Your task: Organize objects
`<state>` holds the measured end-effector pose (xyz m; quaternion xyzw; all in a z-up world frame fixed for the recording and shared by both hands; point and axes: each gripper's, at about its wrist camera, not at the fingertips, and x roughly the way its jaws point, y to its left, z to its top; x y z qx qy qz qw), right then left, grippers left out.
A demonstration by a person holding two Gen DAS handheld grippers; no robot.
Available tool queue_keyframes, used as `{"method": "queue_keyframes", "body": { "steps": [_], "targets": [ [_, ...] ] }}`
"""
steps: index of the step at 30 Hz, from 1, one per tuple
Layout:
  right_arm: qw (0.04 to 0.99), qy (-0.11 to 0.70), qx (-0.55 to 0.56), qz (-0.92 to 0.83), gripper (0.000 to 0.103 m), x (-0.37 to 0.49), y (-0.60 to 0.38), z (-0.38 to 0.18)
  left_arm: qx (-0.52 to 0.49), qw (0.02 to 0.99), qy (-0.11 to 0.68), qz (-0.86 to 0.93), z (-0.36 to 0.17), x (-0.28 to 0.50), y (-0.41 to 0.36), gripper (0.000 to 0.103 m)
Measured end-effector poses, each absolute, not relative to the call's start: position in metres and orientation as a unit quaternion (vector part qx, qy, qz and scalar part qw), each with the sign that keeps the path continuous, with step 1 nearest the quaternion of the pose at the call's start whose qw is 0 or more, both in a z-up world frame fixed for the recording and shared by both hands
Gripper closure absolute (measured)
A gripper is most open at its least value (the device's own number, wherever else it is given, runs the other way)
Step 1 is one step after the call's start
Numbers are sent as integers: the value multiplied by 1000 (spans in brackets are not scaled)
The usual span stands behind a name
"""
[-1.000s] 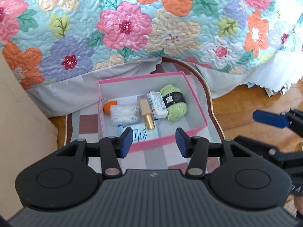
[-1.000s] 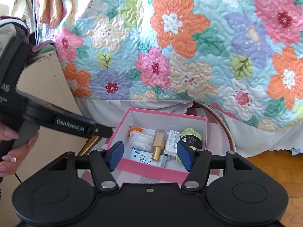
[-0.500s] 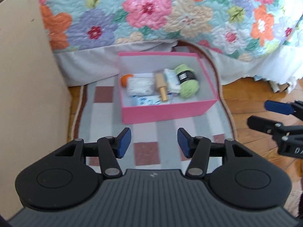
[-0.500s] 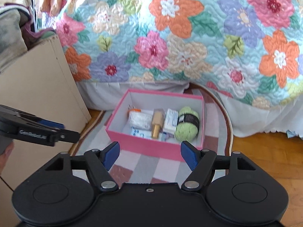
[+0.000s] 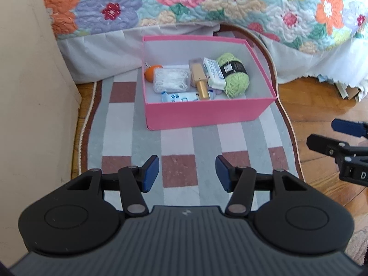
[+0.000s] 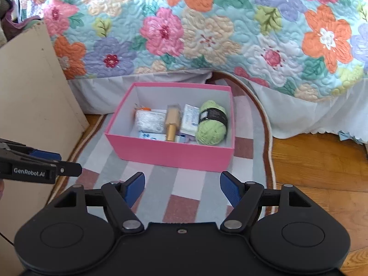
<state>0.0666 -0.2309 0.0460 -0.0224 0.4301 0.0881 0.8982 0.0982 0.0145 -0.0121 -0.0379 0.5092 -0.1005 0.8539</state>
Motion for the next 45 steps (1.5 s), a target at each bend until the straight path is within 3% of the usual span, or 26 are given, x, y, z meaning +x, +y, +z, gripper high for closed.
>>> {"method": "queue_keyframes", "body": {
  "steps": [5,9,17,22,45],
  "targets": [
    [895,439,-15,75,24,68,-236,41,-58,845,521,-106,-18,98,12,44],
    [893,444,-5,74,12,68,-239,37,-57,845,524,-97,-20,97,13,38],
    [895,442,-23,59,11,64,-234,37,-46,852,517,-68,-20,95,12,9],
    [894,444,-19,53,11,61,-236,38,-31,848,524,-72,-19,95,8,5],
    [885,464,-20,32,11,61,-233,36,-24,833,550,-56,-17,90,11,5]
  ]
}}
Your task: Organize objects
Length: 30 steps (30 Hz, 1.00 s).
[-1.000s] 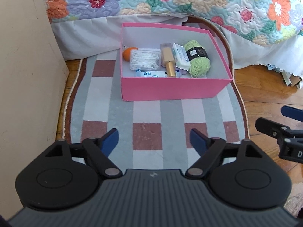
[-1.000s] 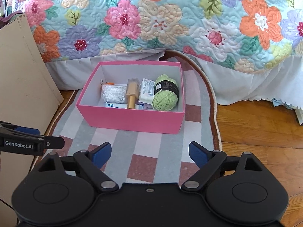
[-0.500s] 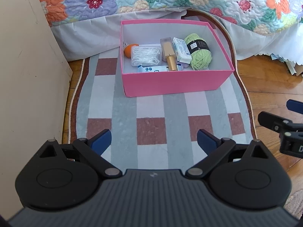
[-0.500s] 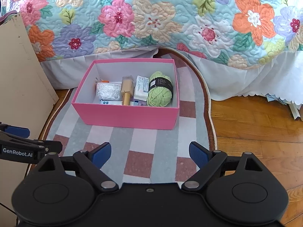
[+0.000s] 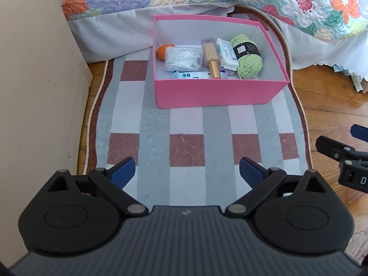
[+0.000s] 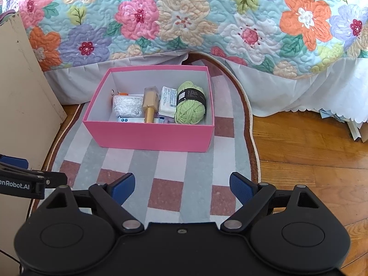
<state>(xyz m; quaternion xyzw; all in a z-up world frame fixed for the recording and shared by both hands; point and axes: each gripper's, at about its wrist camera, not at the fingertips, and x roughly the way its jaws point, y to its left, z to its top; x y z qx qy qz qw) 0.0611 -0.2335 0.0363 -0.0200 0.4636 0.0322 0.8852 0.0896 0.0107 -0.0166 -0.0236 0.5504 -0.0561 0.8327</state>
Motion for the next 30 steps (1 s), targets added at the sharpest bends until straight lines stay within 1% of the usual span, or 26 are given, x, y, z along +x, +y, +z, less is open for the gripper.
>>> {"method": "queue_keyframes", "body": {
  "steps": [24,30],
  "targets": [
    [877,478,-40,28,11,58,-227,35,6,827,561,-45,-19,90,9,5],
    [873,485,-44,30,11,57,-222,30,-9,823,567,-42,-21,91,12,5]
  ]
}}
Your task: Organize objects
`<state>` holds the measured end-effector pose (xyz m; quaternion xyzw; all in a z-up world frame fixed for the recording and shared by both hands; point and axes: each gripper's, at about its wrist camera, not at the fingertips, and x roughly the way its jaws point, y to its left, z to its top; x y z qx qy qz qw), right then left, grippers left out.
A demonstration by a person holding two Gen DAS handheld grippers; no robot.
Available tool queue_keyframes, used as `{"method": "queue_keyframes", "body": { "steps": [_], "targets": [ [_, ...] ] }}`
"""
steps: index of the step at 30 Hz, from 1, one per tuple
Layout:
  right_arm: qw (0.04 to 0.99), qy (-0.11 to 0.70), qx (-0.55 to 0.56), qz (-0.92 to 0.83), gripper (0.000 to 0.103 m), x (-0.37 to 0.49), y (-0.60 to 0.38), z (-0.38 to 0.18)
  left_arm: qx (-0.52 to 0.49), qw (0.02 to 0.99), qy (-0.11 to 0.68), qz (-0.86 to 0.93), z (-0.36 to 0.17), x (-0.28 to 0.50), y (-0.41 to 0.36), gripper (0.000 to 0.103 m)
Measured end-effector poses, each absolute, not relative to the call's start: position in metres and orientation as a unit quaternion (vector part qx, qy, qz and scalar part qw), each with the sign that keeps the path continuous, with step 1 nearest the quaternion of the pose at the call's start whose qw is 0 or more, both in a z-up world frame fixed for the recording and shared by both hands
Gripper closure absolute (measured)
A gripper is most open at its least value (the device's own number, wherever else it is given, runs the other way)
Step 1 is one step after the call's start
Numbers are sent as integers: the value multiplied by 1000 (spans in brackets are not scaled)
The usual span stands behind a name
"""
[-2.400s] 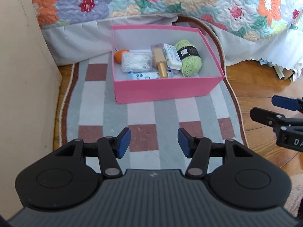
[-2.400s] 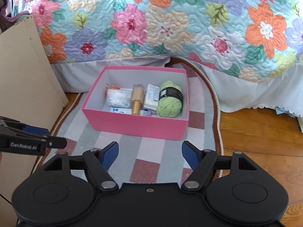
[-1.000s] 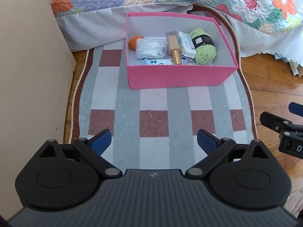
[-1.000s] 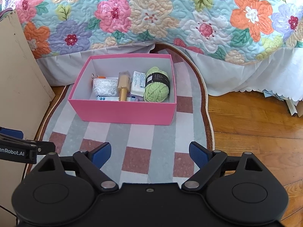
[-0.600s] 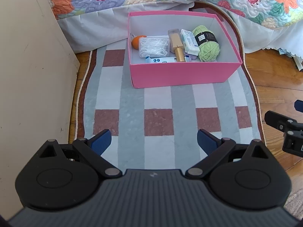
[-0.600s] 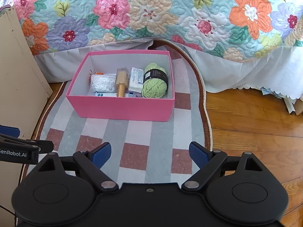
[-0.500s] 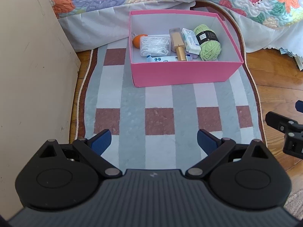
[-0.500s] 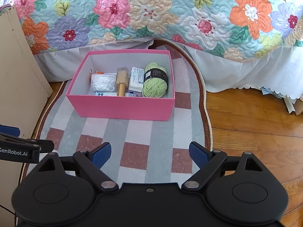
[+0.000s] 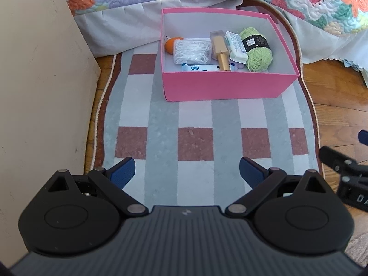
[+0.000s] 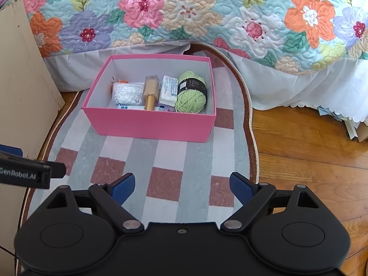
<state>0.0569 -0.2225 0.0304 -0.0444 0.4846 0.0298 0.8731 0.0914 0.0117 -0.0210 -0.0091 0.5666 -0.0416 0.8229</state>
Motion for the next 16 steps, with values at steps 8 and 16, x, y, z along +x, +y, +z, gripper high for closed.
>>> {"method": "queue_keyframes", "body": {
  "steps": [8,16],
  "targets": [
    [871,488,-42,29,11,56,-223,30,9,822,568,-46,-23,88,5,5],
    [872,487,-44,25,11,57,-224,31,14,824,565,-39,-23,87,6,5]
  ]
}}
